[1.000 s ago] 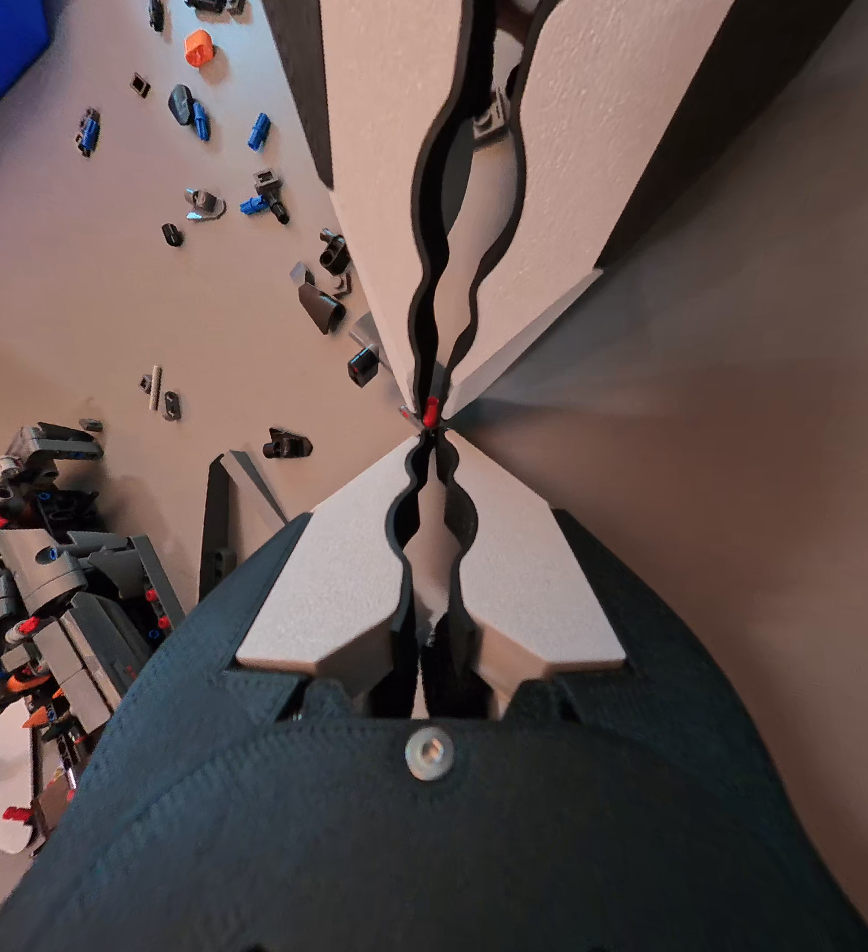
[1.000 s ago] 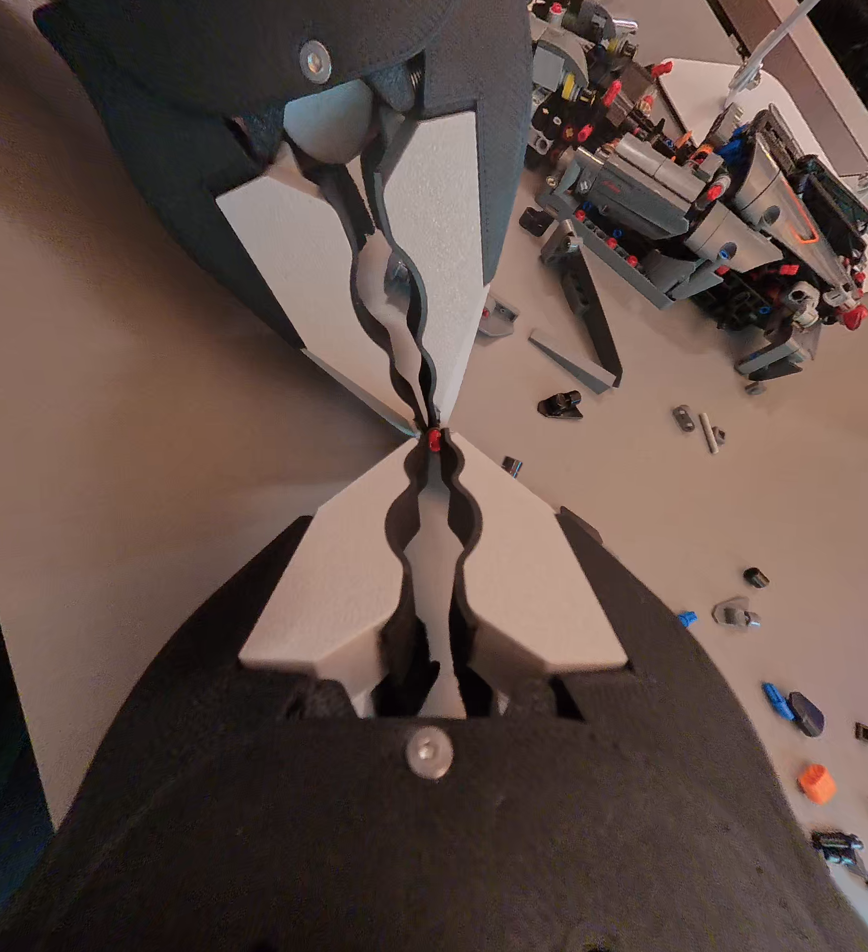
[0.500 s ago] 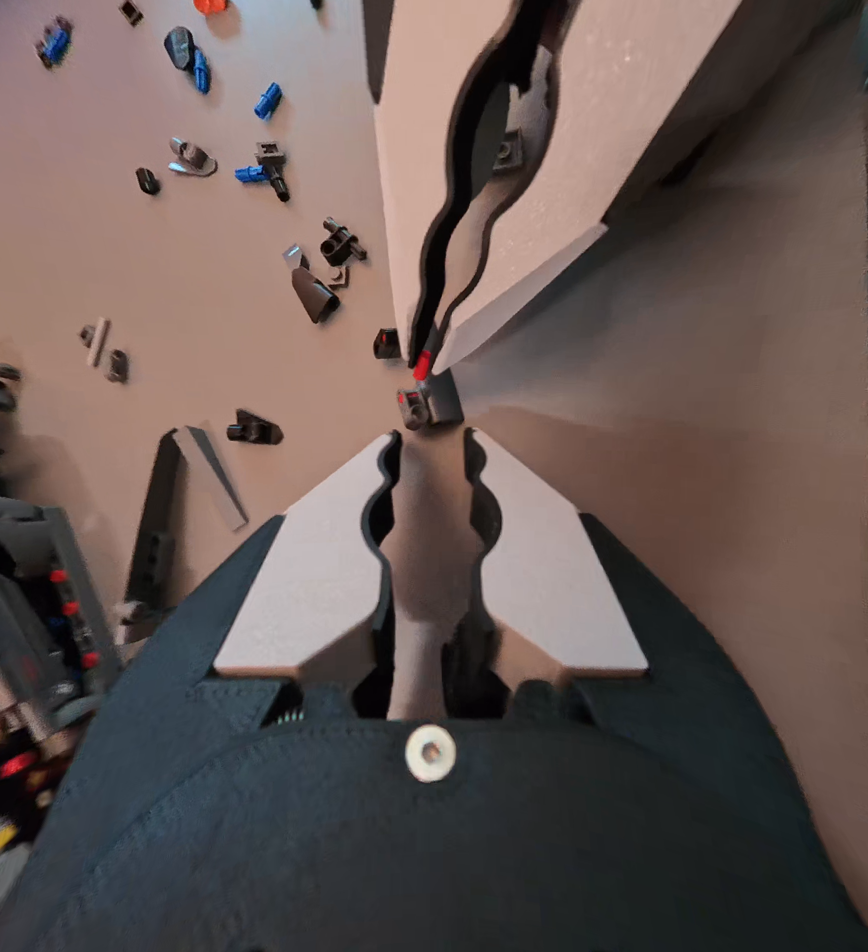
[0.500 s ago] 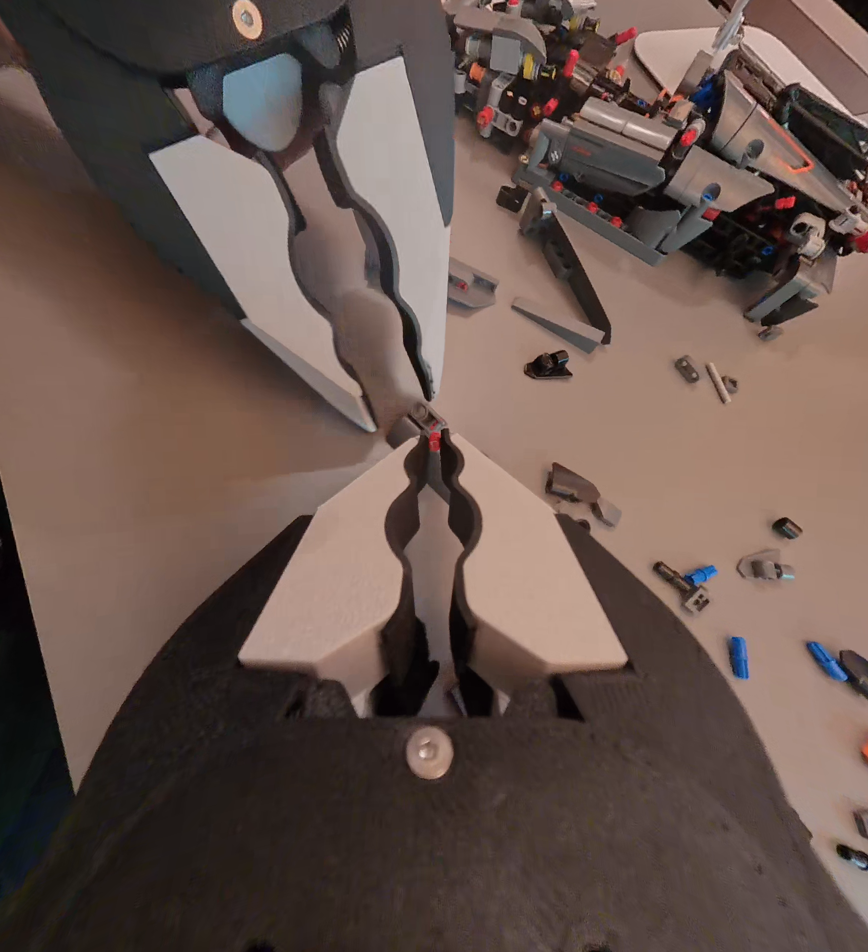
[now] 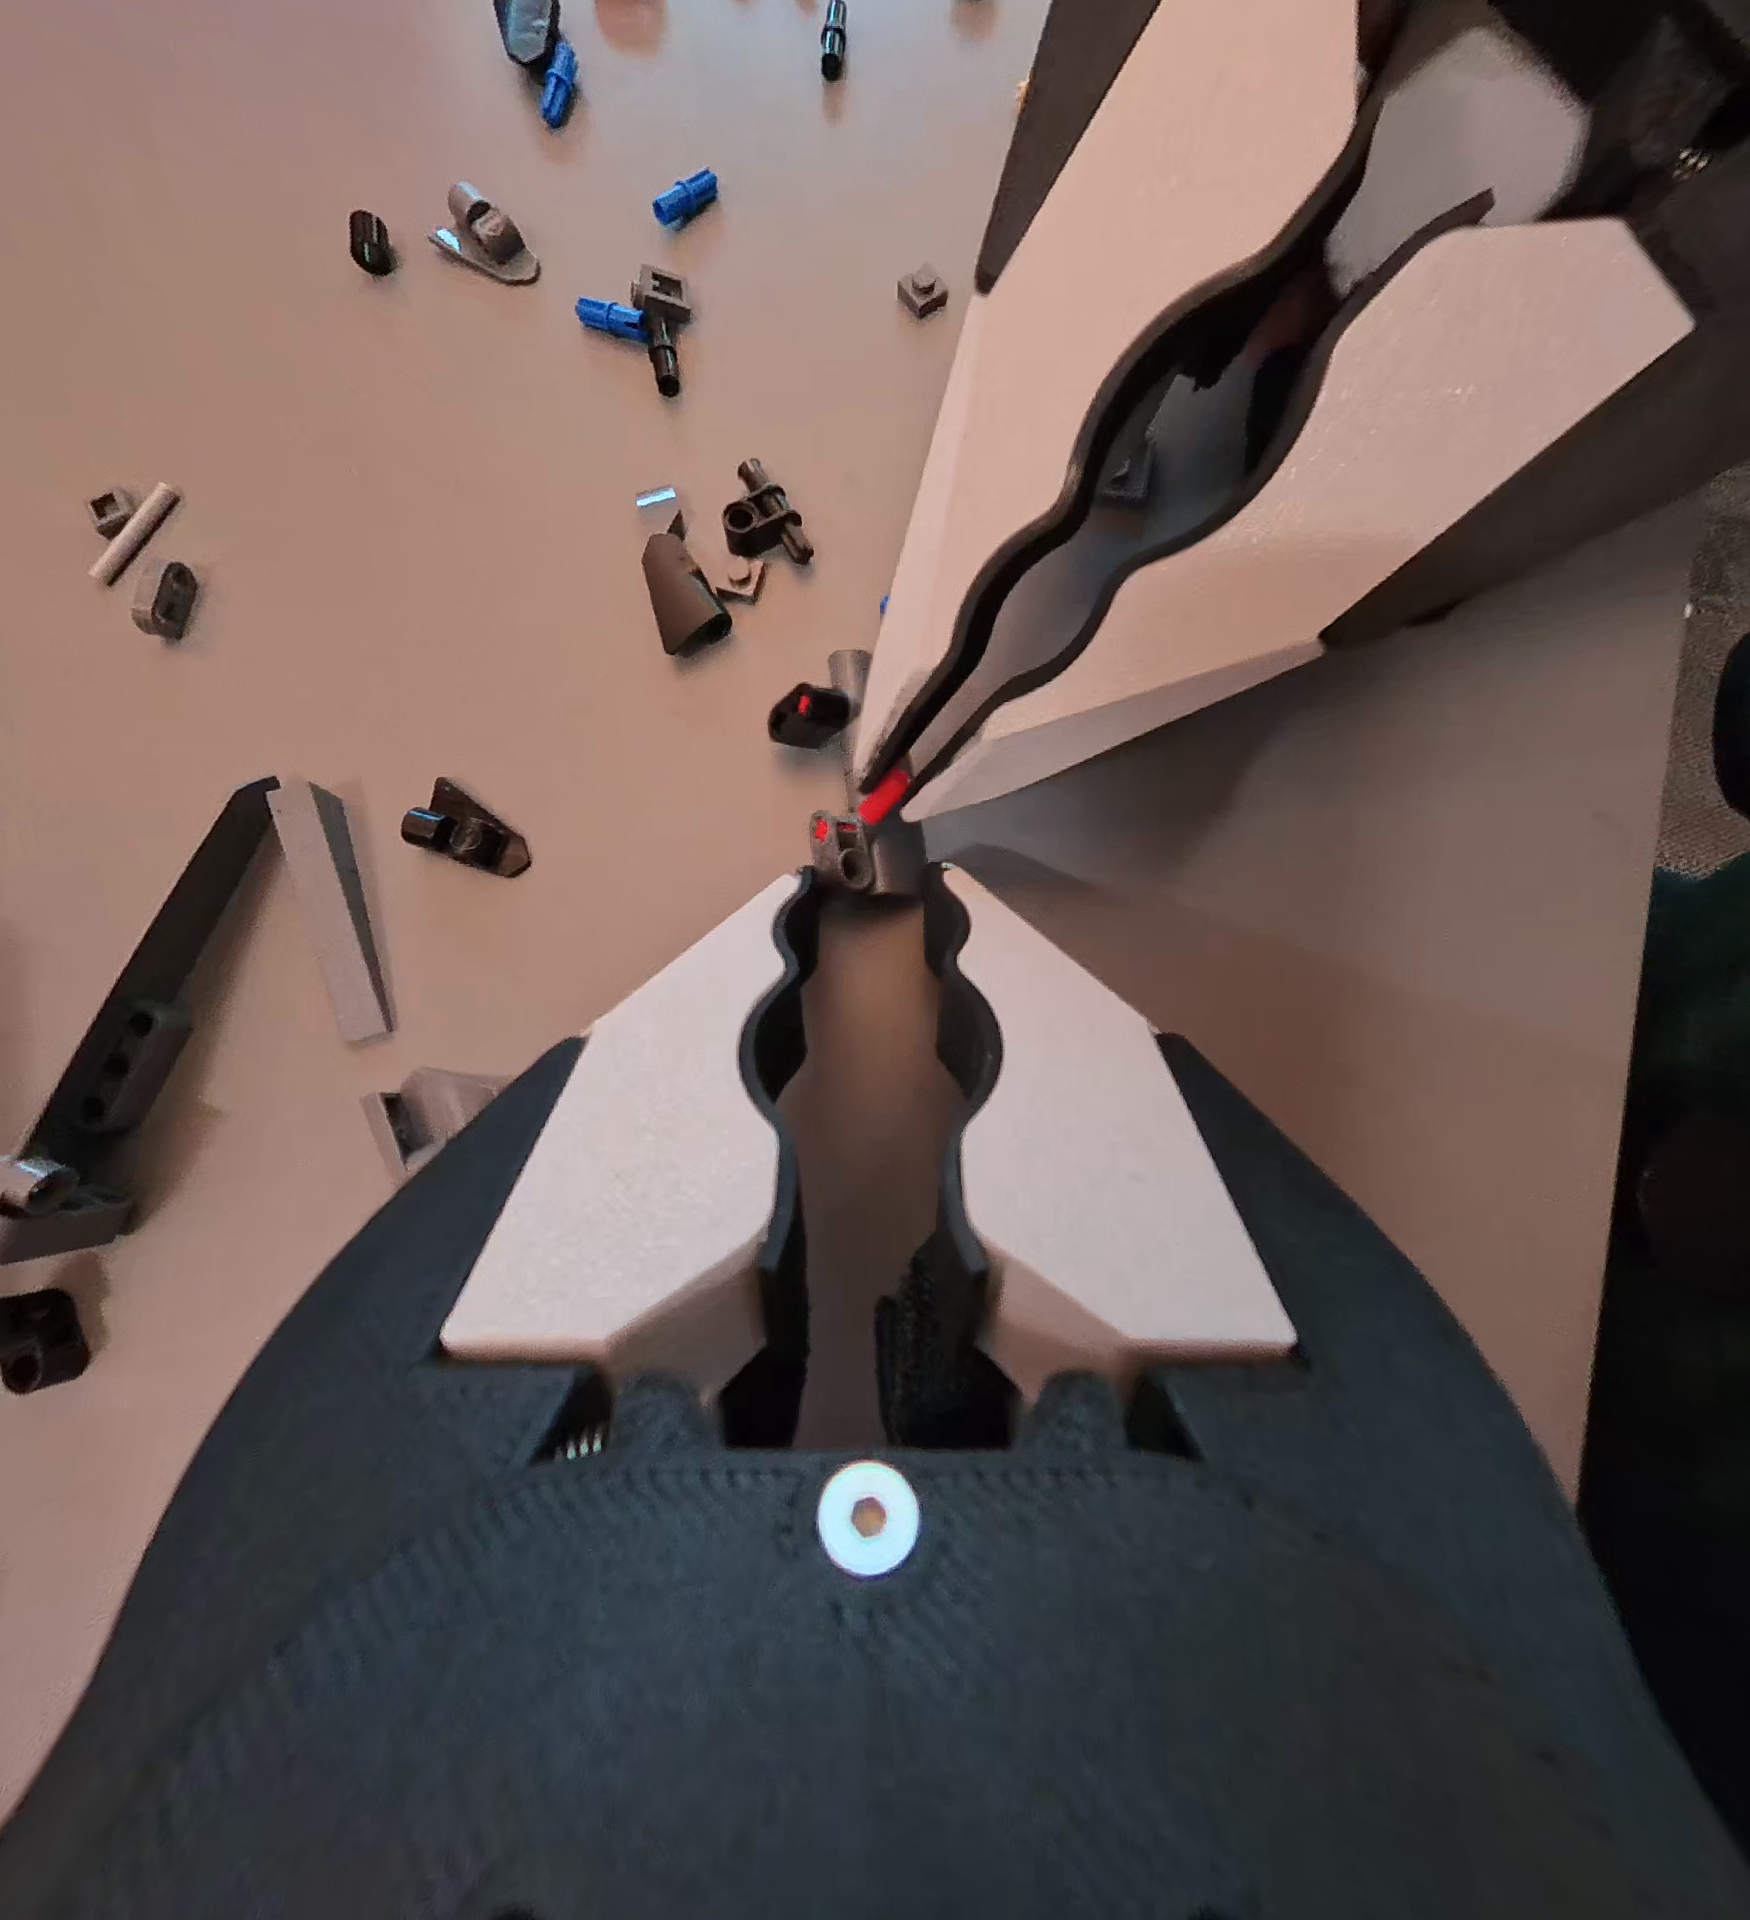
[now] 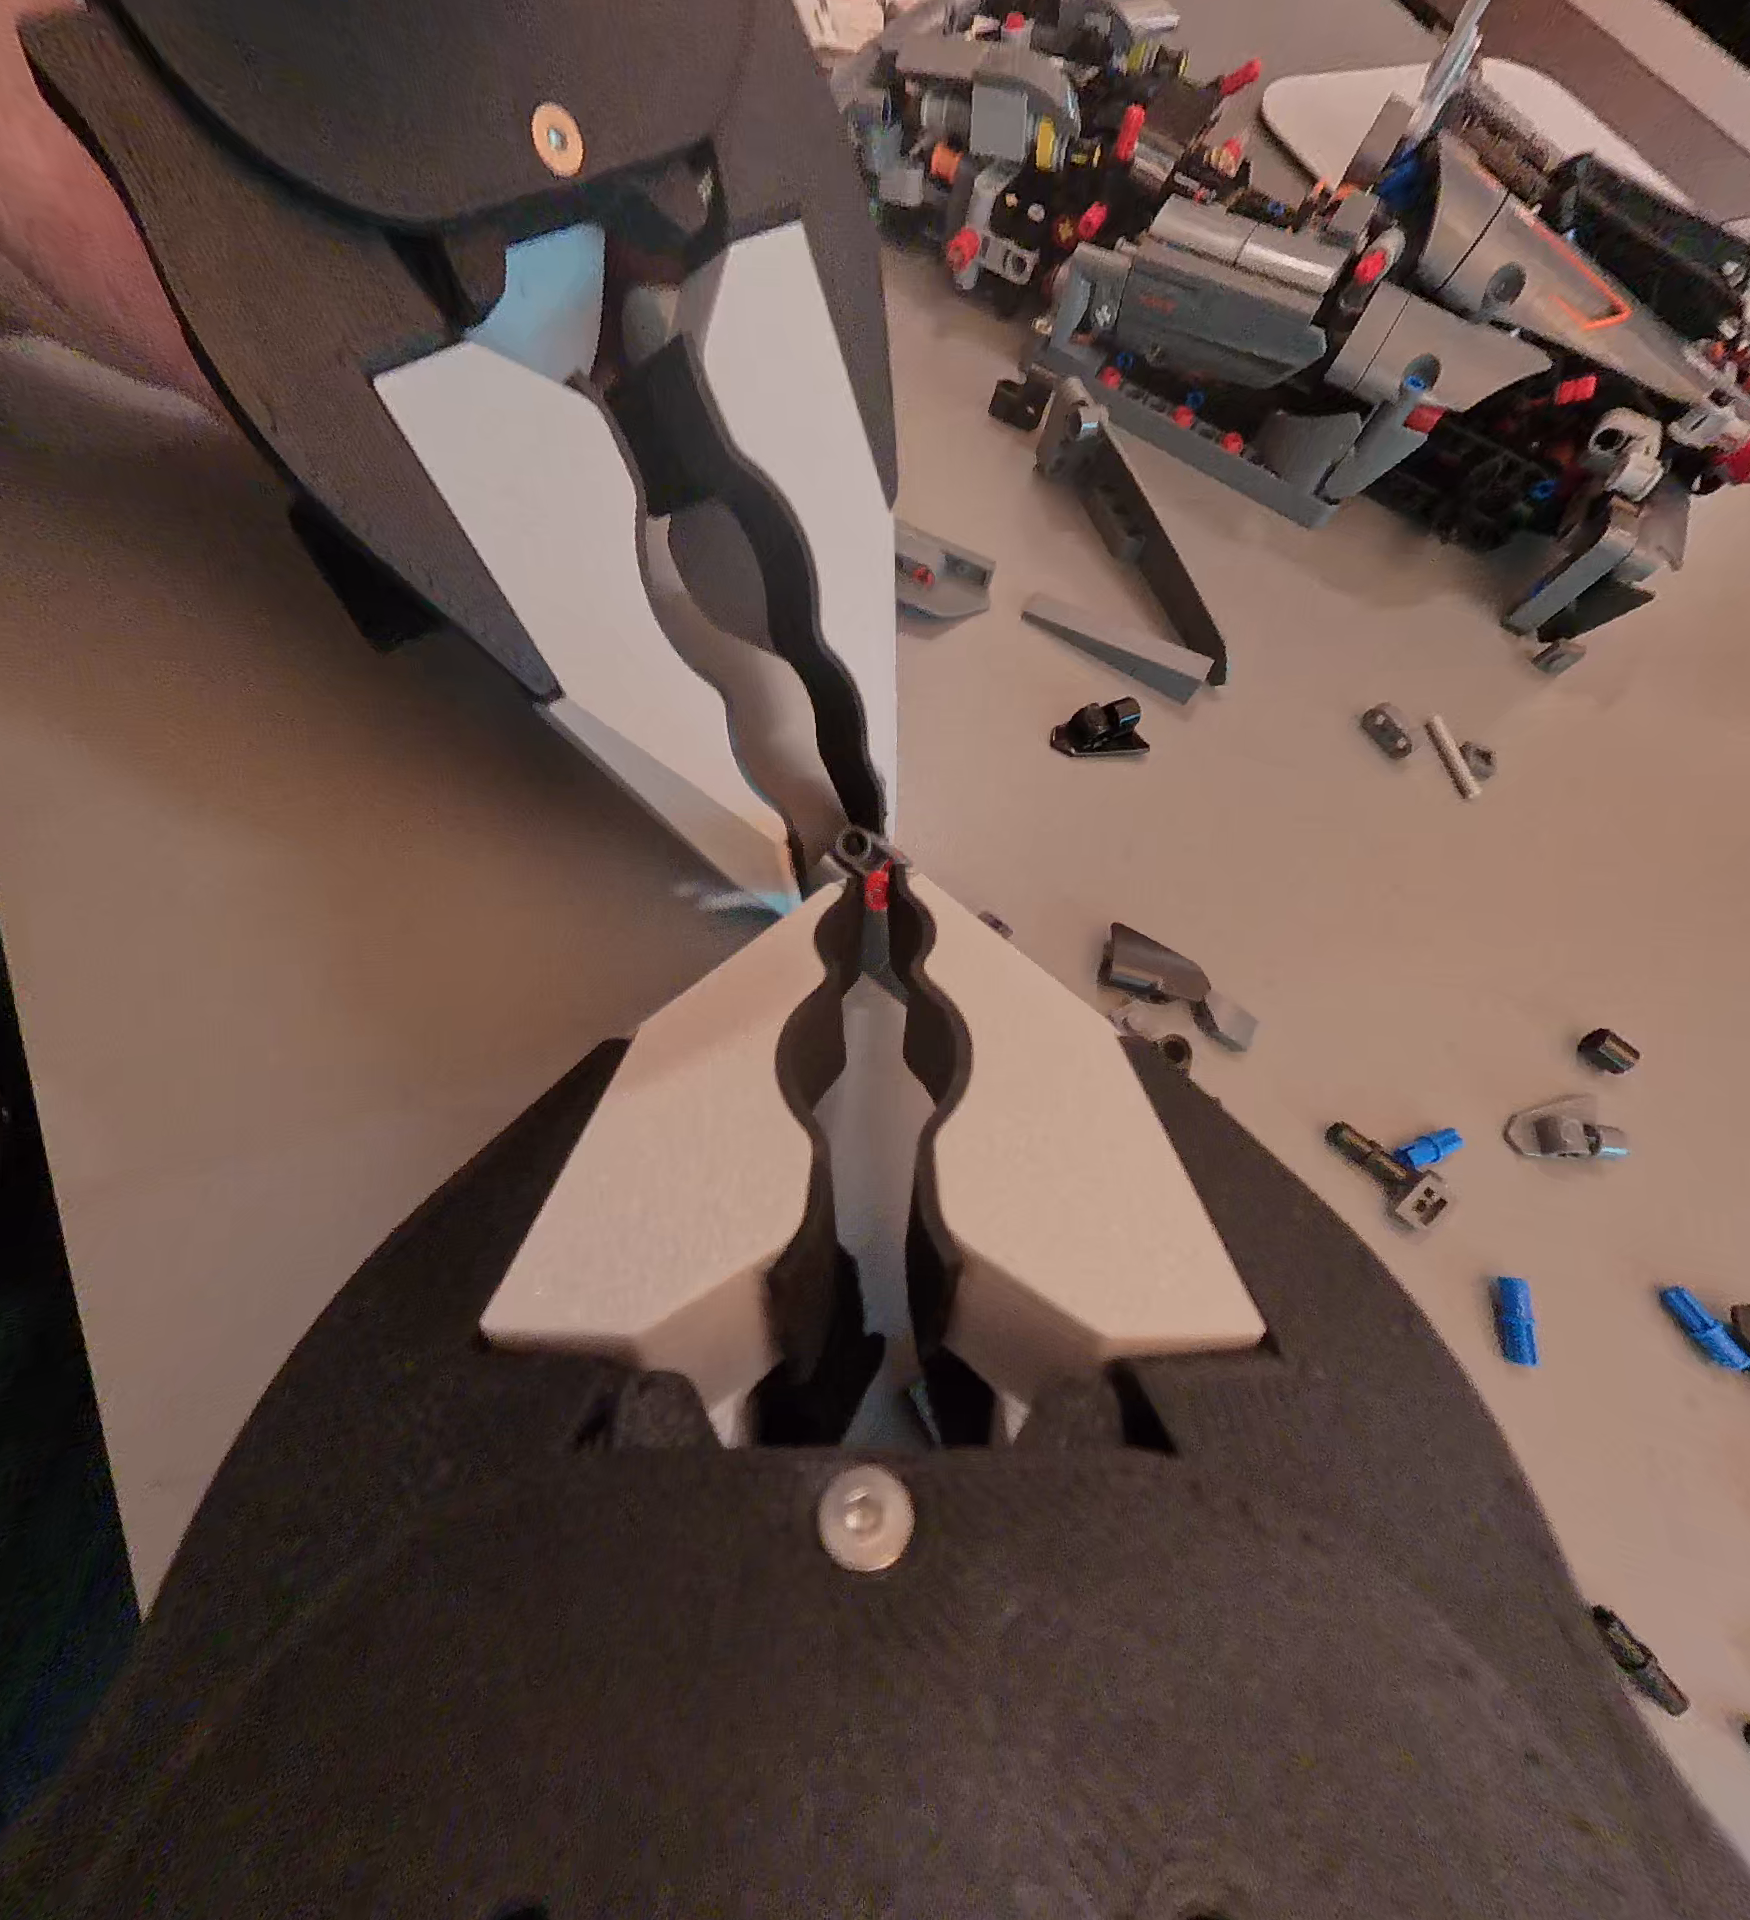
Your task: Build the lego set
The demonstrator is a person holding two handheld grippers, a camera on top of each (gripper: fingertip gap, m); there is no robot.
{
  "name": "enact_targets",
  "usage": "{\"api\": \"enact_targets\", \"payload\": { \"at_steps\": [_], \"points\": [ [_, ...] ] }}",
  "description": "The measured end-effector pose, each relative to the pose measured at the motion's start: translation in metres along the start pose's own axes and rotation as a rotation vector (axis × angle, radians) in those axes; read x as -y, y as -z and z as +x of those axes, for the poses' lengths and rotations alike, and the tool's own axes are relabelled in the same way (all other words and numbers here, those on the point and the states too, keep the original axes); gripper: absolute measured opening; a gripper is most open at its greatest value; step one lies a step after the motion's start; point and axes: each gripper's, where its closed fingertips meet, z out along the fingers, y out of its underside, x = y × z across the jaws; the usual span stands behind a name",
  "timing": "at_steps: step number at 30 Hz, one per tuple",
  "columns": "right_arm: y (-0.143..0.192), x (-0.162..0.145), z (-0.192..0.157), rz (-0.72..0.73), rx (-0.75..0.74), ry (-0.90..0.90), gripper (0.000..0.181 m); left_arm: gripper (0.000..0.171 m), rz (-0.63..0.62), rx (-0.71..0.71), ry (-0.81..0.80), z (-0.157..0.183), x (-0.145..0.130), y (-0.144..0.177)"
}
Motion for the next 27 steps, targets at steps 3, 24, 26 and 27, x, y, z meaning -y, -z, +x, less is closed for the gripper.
{"api": "enact_targets", "payload": {
  "at_steps": [3, 24, 26, 27],
  "points": [
    [0.001, 0.001, -0.001, 0.008, 0.001, 0.004, 0.002, 0.017, 0.019, 0.031, 0.004, 0.002, 0.003, -0.001],
    [0.004, 0.005, 0.004, 0.038, -0.016, -0.009, 0.002, 0.006, 0.046, 0.122, 0.025, -0.009, 0.007, 0.010],
    [0.005, 0.005, 0.005, 0.043, -0.016, -0.014, 0.002, 0.006, 0.042, 0.130, 0.069, -0.011, 0.004, 0.012],
    [0.006, 0.005, 0.005, 0.044, -0.016, -0.016, 0.002, 0.006, 0.045, 0.120, 0.101, -0.011, 0.003, 0.012]
  ]
}}
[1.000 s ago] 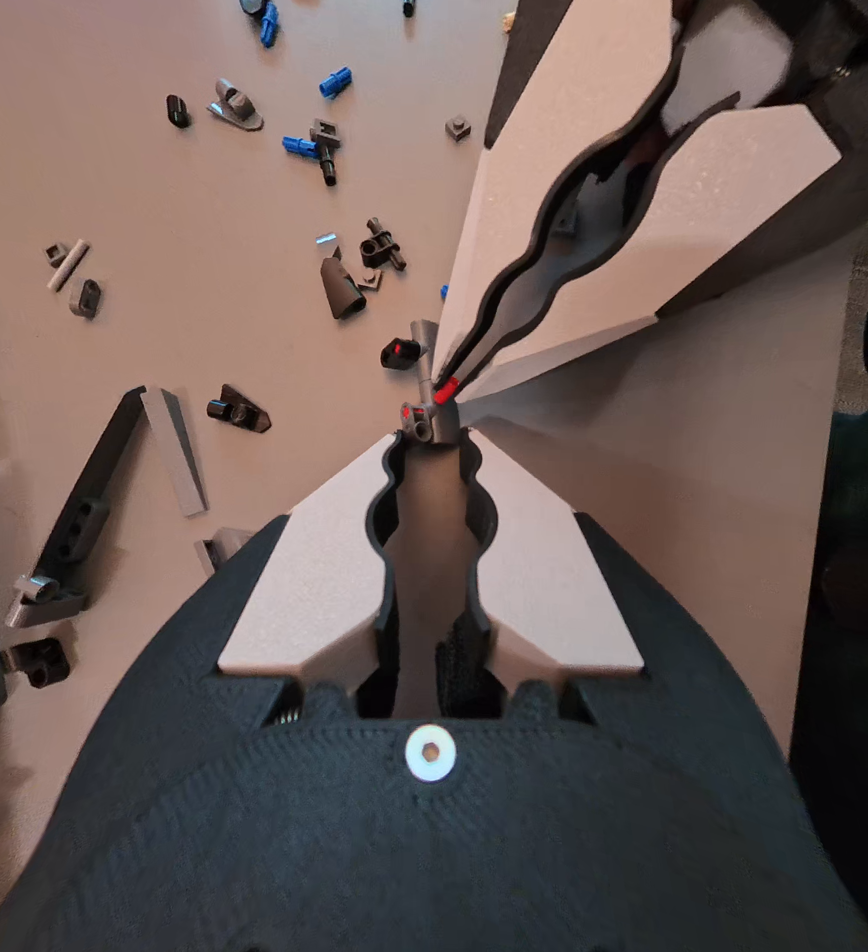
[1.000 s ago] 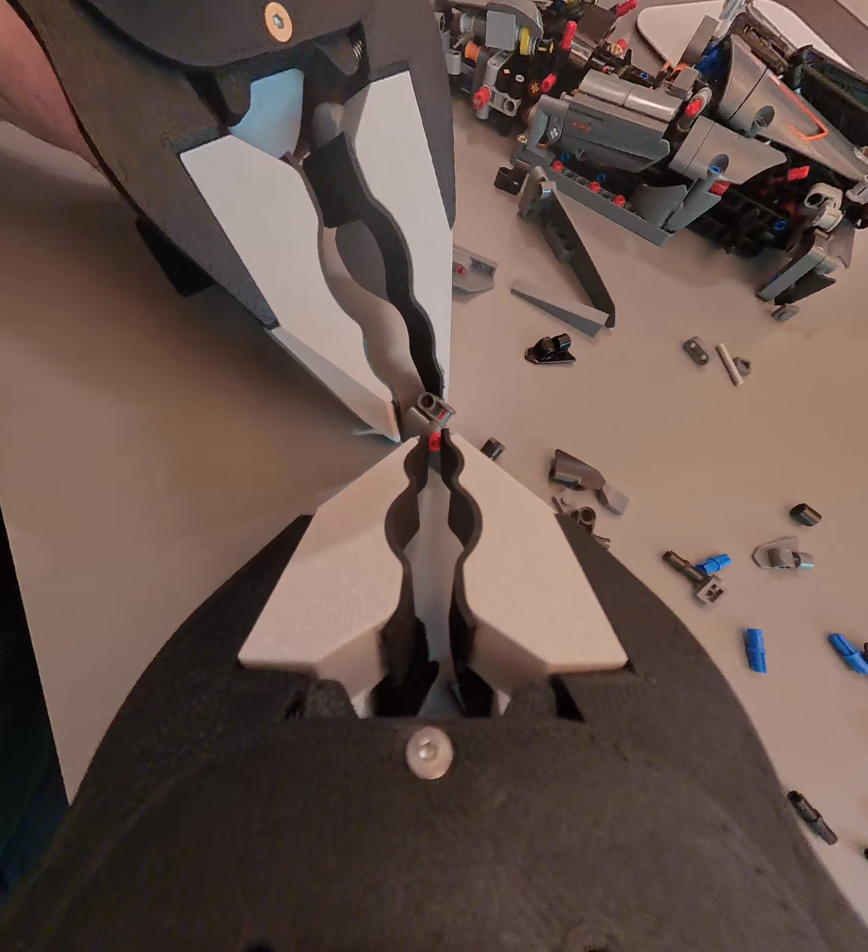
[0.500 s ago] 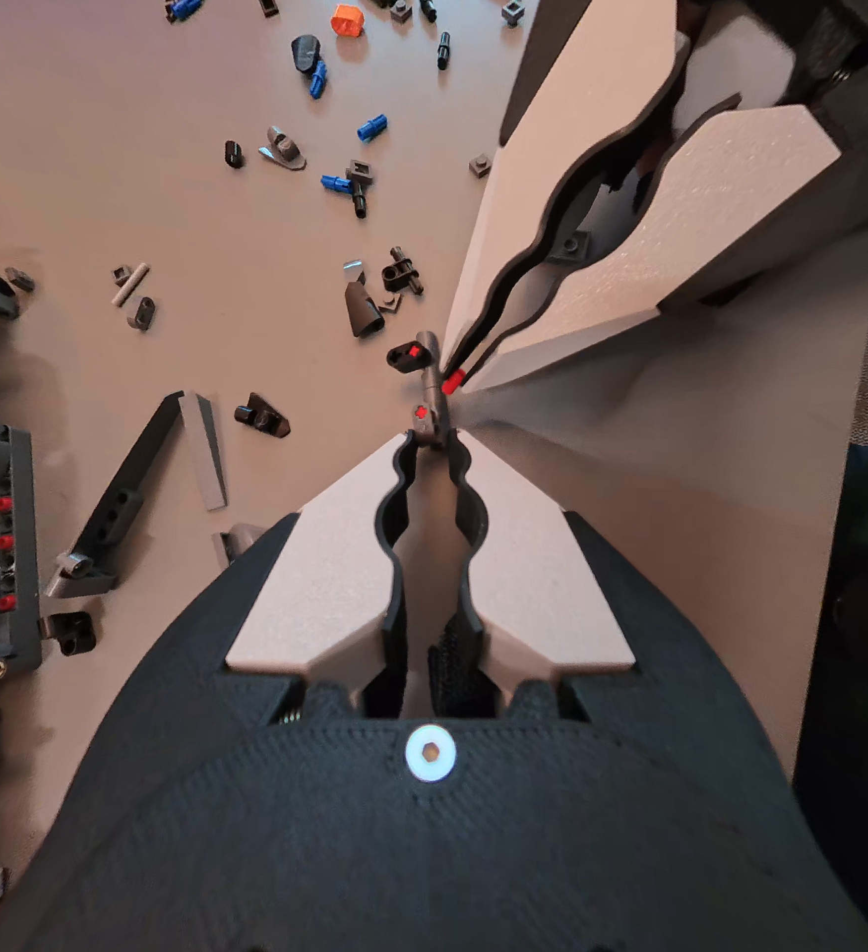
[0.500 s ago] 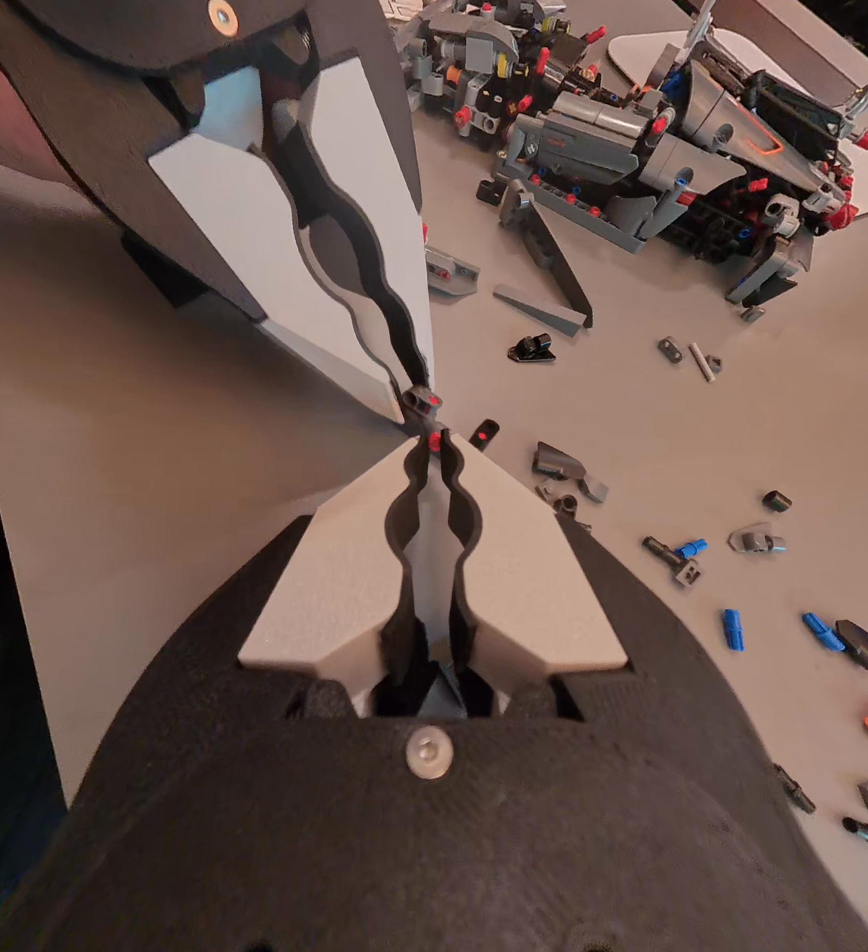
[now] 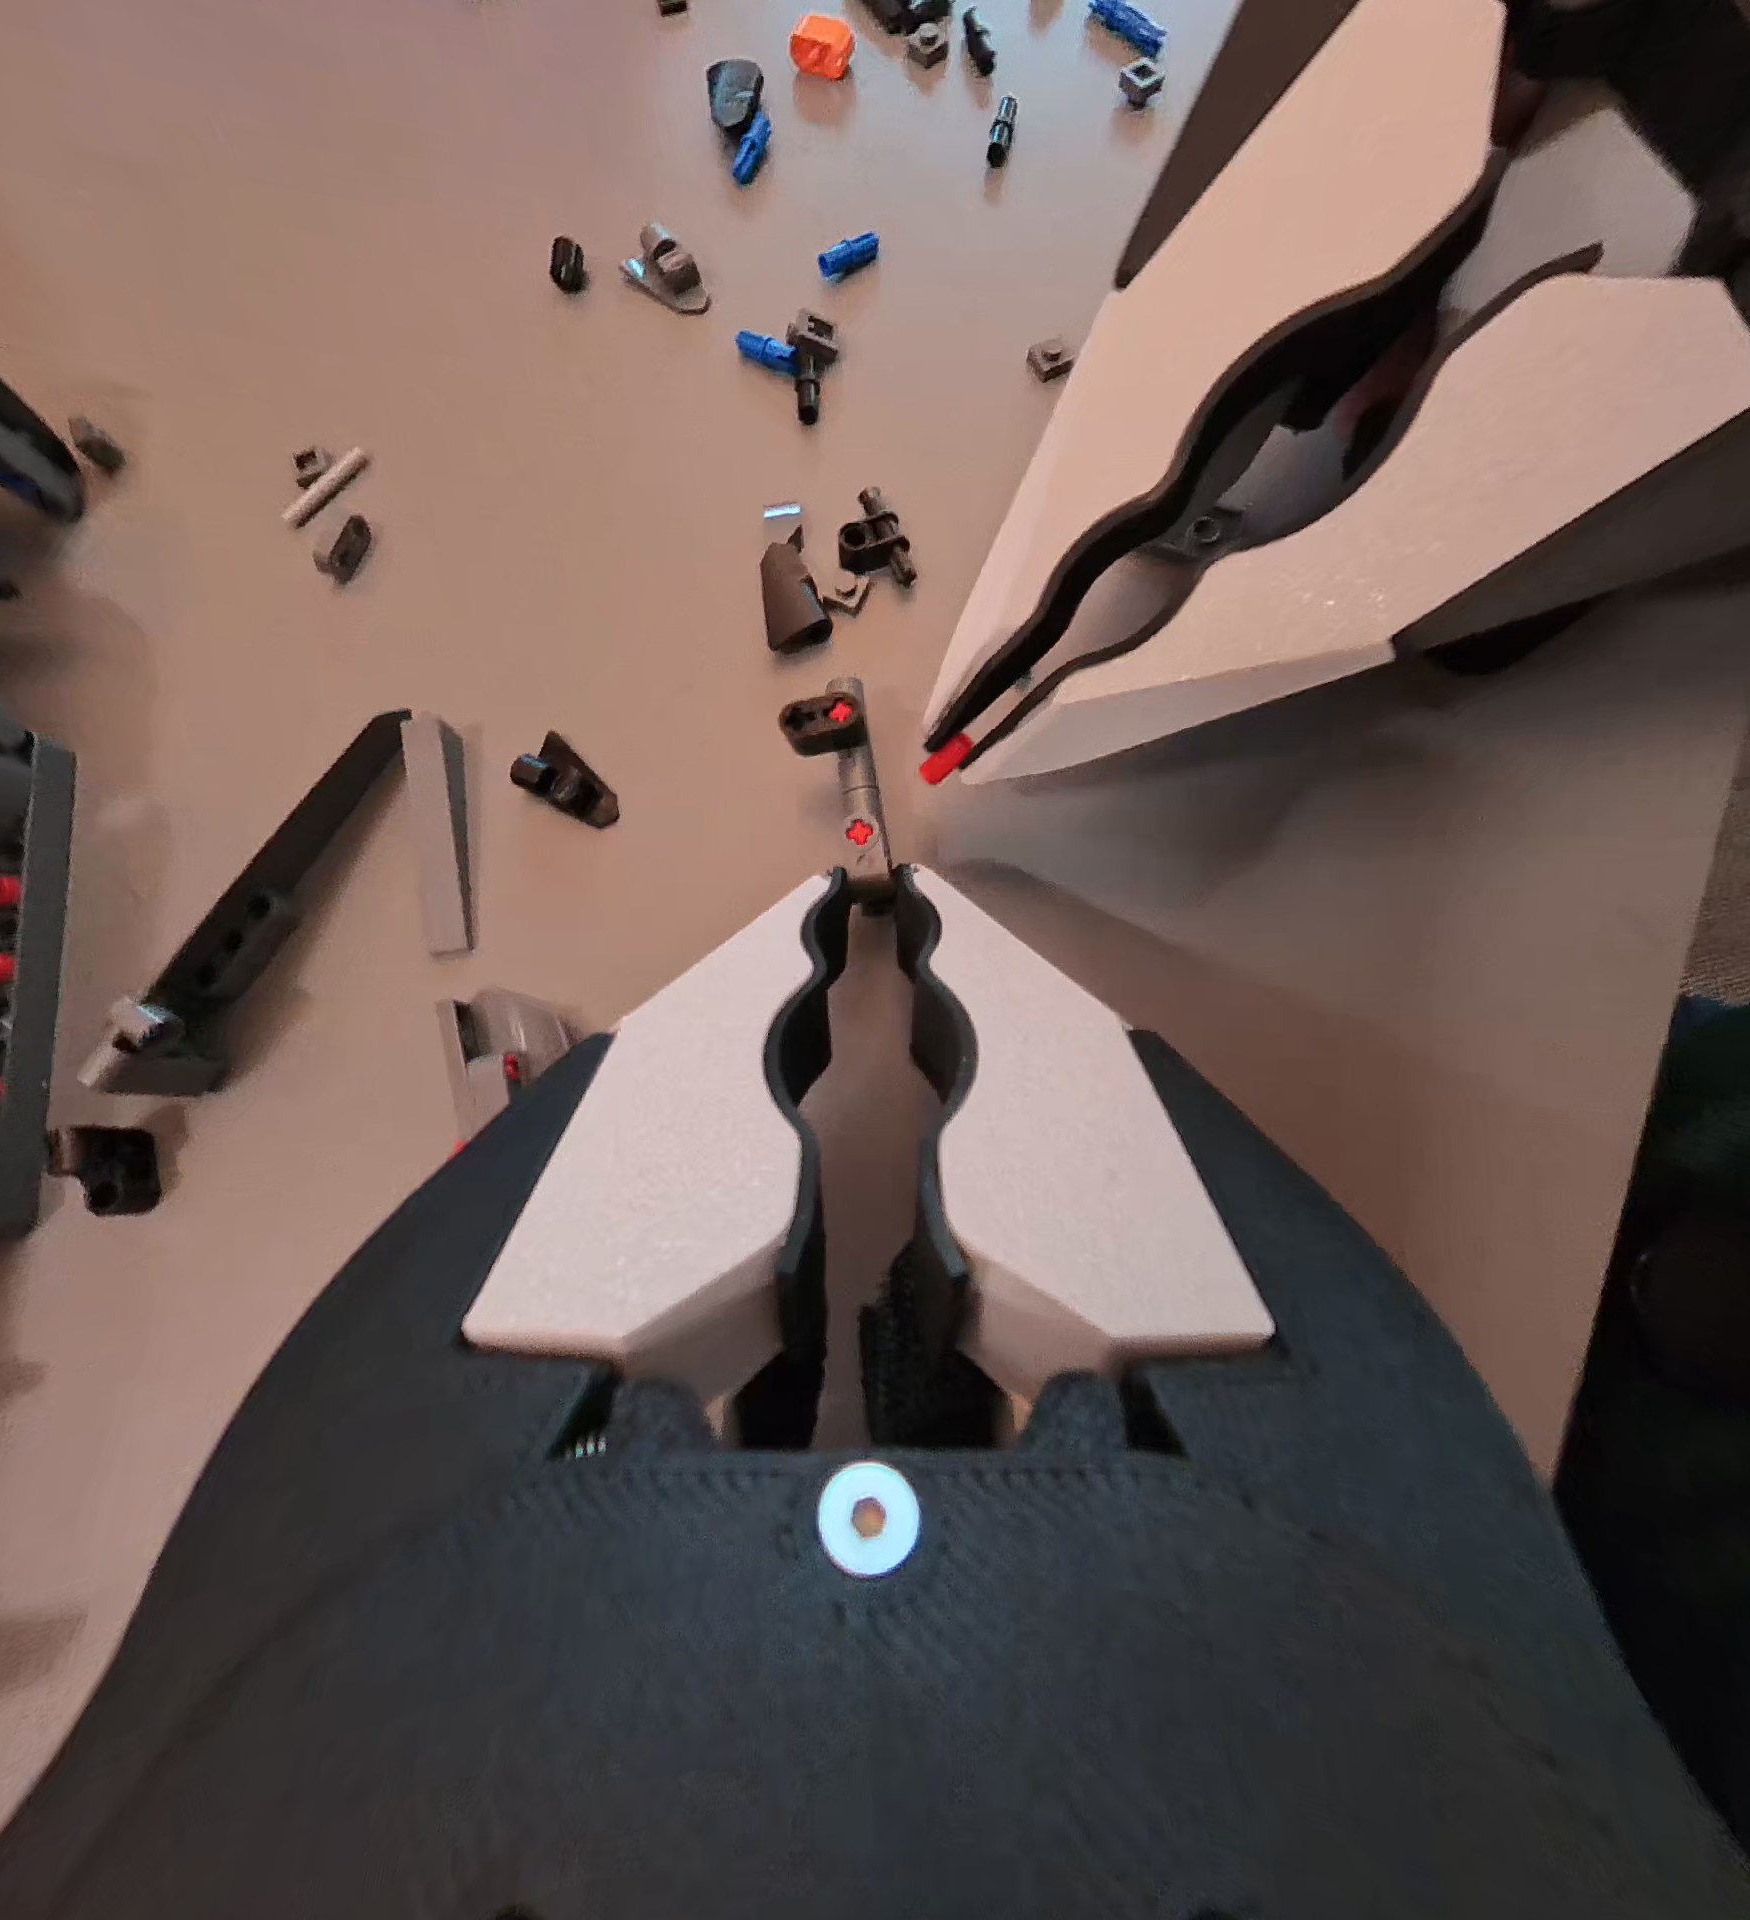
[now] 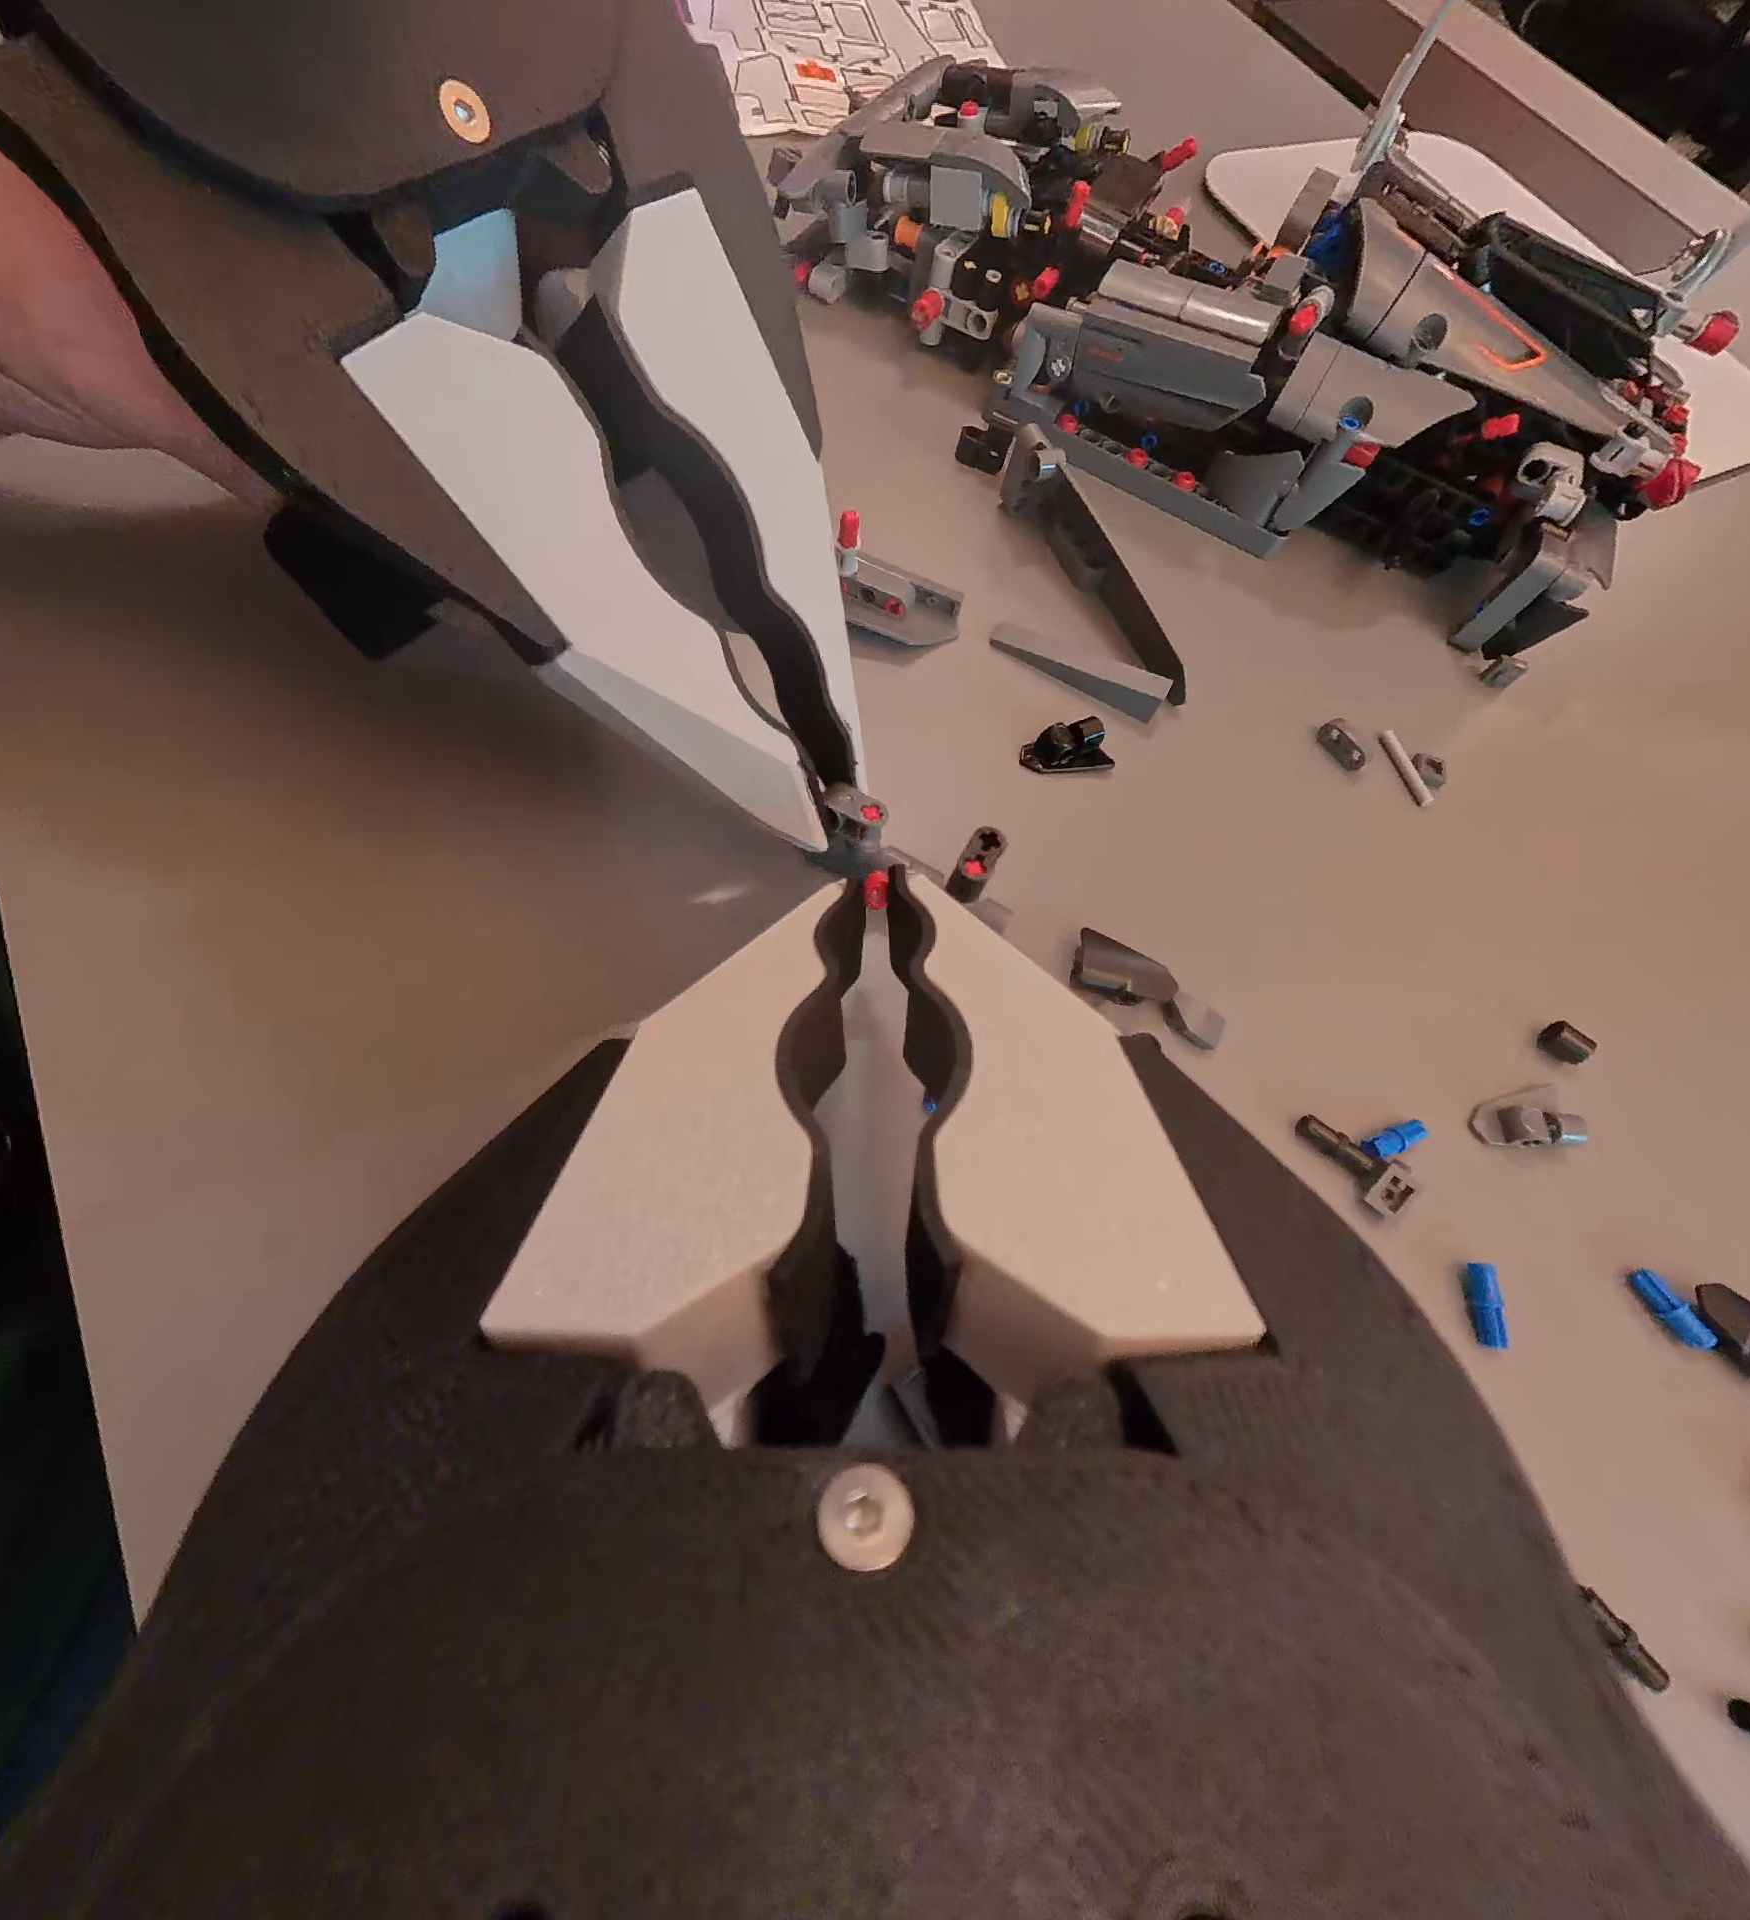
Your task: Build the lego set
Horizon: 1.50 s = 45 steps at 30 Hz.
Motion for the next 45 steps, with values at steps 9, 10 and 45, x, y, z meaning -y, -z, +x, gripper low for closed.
{"api": "enact_targets", "payload": {
  "at_steps": [9, 10, 45],
  "points": [
    [0.002, -0.002, 0.000, -0.004, 0.003, -0.003, 0.002, 0.020, 0.028, -0.096, 0.141, 0.021, -0.005, 0.003],
    [0.003, -0.003, 0.000, -0.007, 0.005, -0.004, 0.002, 0.020, 0.023, -0.109, 0.132, 0.025, -0.006, 0.003],
    [0.001, -0.010, -0.018, -0.061, 0.207, -0.015, 0.002, 0.014, 0.006, -0.023, -0.426, 0.020, -0.002, -0.011]
  ]
}}
